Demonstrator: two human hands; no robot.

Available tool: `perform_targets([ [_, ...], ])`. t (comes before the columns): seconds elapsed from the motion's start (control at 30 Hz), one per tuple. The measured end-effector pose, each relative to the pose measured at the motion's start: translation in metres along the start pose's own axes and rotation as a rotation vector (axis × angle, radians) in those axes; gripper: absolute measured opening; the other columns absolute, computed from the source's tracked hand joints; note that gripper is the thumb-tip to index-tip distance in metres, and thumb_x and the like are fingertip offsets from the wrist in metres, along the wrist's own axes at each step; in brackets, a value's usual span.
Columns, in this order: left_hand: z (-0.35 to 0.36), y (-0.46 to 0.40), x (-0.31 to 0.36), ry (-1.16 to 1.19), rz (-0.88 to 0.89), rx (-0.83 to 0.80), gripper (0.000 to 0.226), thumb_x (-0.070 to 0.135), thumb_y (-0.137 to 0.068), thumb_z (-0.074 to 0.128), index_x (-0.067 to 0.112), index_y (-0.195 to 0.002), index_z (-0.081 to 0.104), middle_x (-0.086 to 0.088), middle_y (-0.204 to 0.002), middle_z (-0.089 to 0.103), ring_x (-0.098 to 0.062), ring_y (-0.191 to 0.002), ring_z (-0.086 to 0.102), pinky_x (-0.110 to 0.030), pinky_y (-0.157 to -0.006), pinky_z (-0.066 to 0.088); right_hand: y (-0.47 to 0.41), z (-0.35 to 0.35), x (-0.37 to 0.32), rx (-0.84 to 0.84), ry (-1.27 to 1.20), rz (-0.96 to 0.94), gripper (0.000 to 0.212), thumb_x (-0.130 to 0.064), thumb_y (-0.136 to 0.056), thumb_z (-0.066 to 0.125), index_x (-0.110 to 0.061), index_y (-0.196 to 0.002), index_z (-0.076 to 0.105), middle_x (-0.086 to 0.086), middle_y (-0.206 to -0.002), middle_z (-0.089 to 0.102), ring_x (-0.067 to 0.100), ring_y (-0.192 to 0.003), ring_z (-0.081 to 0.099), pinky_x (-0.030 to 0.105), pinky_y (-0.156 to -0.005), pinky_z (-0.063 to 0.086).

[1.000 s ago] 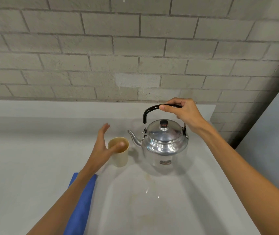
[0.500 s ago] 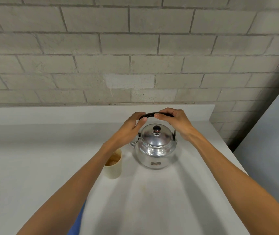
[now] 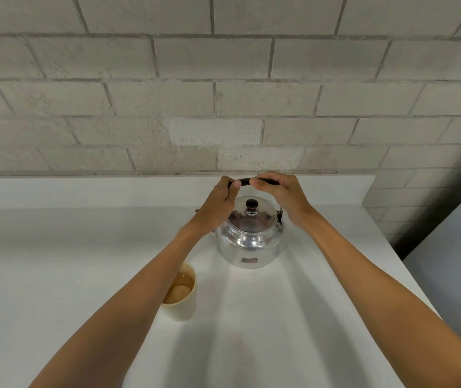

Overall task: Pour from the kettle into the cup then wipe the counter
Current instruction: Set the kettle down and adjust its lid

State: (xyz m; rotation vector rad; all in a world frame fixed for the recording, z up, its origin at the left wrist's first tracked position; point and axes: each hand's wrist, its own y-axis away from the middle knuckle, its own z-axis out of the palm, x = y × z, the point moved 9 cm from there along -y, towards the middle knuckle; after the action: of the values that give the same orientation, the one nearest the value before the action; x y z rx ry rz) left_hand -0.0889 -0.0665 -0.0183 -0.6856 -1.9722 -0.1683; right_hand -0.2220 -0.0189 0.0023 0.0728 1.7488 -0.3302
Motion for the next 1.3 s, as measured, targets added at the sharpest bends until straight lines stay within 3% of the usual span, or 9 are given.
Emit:
perform_targets([
  [0.2, 0.000, -0.016, 0.003, 0.052, 0.046, 0.011, 0.033, 0.031, -0.099, 0.029, 0.002, -0.100, 0.045, -0.010, -0.088, 0.048, -0.019, -0.082, 0.046, -0.046, -0.082, 0.046, -0.015, -0.002, 0.002, 0.026, 0.020, 0.002, 0.009, -0.022, -0.081, 0.074, -0.017, -0.088, 0.075, 0.013, -0.092, 0.071, 0.016, -0.087, 0.063, 0.032, -0.088, 0.048],
  [0.43, -0.001, -0.018, 0.000, 0.027, 0.064, 0.020, 0.027, 0.030, -0.100, 0.030, 0.007, -0.093, 0.042, -0.004, -0.079, 0.043, -0.013, -0.071, 0.040, -0.018, -0.064, 0.039, -0.014, -0.002, -0.001, 0.002, 0.119, -0.037, 0.017, -0.024, -0.084, 0.071, -0.013, -0.097, 0.073, 0.010, -0.094, 0.072, 0.020, -0.088, 0.064, 0.032, -0.086, 0.049],
  [0.57, -0.002, -0.015, -0.003, -0.004, 0.058, 0.010, 0.032, 0.036, -0.099, 0.031, 0.009, -0.106, 0.048, -0.013, -0.103, 0.052, -0.022, -0.096, 0.050, -0.031, -0.085, 0.042, -0.010, 0.000, -0.009, -0.071, 0.290, -0.069, 0.025, -0.026, -0.086, 0.069, -0.013, -0.107, 0.069, 0.010, -0.102, 0.069, 0.017, -0.096, 0.064, 0.031, -0.091, 0.049],
  [0.67, -0.003, -0.007, -0.003, -0.063, 0.044, 0.008, 0.046, 0.045, -0.096, 0.033, 0.015, -0.129, 0.042, -0.009, -0.127, 0.046, -0.025, -0.121, 0.039, -0.043, -0.106, 0.035, -0.003, 0.000, -0.011, -0.086, 0.488, -0.061, 0.043, -0.039, -0.084, 0.069, -0.023, -0.123, 0.062, 0.003, -0.122, 0.059, 0.017, -0.117, 0.053, 0.039, -0.107, 0.039],
  [0.8, -0.006, 0.013, 0.001, -0.075, -0.018, 0.013, 0.063, 0.057, -0.089, 0.039, 0.029, -0.142, 0.022, 0.000, -0.146, 0.028, -0.018, -0.135, 0.020, -0.044, -0.105, 0.031, 0.014, -0.009, -0.030, 0.015, 0.564, -0.103, 0.055, -0.037, -0.086, 0.068, -0.021, -0.135, 0.050, 0.002, -0.140, 0.045, 0.021, -0.133, 0.033, 0.038, -0.113, 0.026],
  [0.93, -0.017, 0.042, 0.022, -0.136, 0.037, 0.049, 0.064, 0.055, -0.087, 0.048, 0.030, -0.141, 0.024, 0.001, -0.146, 0.029, -0.010, -0.124, 0.023, -0.033, -0.099, 0.026, 0.044, -0.007, -0.054, 0.018, 0.491, -0.125, 0.044, -0.028, -0.089, 0.065, -0.019, -0.131, 0.052, 0.002, -0.134, 0.050, 0.017, -0.126, 0.044, 0.024, -0.101, 0.033],
  [1.1, -0.036, 0.088, 0.048, -0.207, 0.105, 0.135, 0.062, 0.038, -0.083, 0.065, 0.021, -0.136, 0.037, -0.007, -0.139, 0.042, -0.025, -0.128, 0.035, -0.031, -0.099, 0.030, 0.092, 0.005, -0.091, 0.039, 0.398, -0.167, 0.025, -0.013, -0.089, 0.065, -0.011, -0.114, 0.063, 0.006, -0.113, 0.065, 0.015, -0.101, 0.060, 0.009, -0.079, 0.044],
  [1.2, -0.045, 0.125, 0.061, -0.170, 0.135, 0.177, 0.051, 0.024, -0.081, 0.071, 0.017, -0.126, 0.049, -0.005, -0.126, 0.052, -0.020, -0.117, 0.048, -0.033, -0.099, 0.041, 0.124, 0.014, -0.108, 0.029, 0.327, -0.191, 0.013, -0.007, -0.088, 0.065, -0.005, -0.101, 0.066, 0.007, -0.097, 0.068, 0.012, -0.088, 0.060, 0.010, -0.076, 0.045],
  [1.3, -0.053, 0.165, 0.069, -0.094, 0.128, 0.223, 0.039, 0.015, -0.079, 0.072, 0.018, -0.115, 0.057, -0.003, -0.115, 0.059, -0.012, -0.100, 0.055, -0.018, -0.085, 0.046, 0.155, 0.026, -0.114, -0.008, 0.280, -0.196, 0.004, -0.007, -0.088, 0.065, -0.007, -0.092, 0.067, 0.001, -0.087, 0.067, 0.008, -0.080, 0.059, 0.010, -0.074, 0.047],
])
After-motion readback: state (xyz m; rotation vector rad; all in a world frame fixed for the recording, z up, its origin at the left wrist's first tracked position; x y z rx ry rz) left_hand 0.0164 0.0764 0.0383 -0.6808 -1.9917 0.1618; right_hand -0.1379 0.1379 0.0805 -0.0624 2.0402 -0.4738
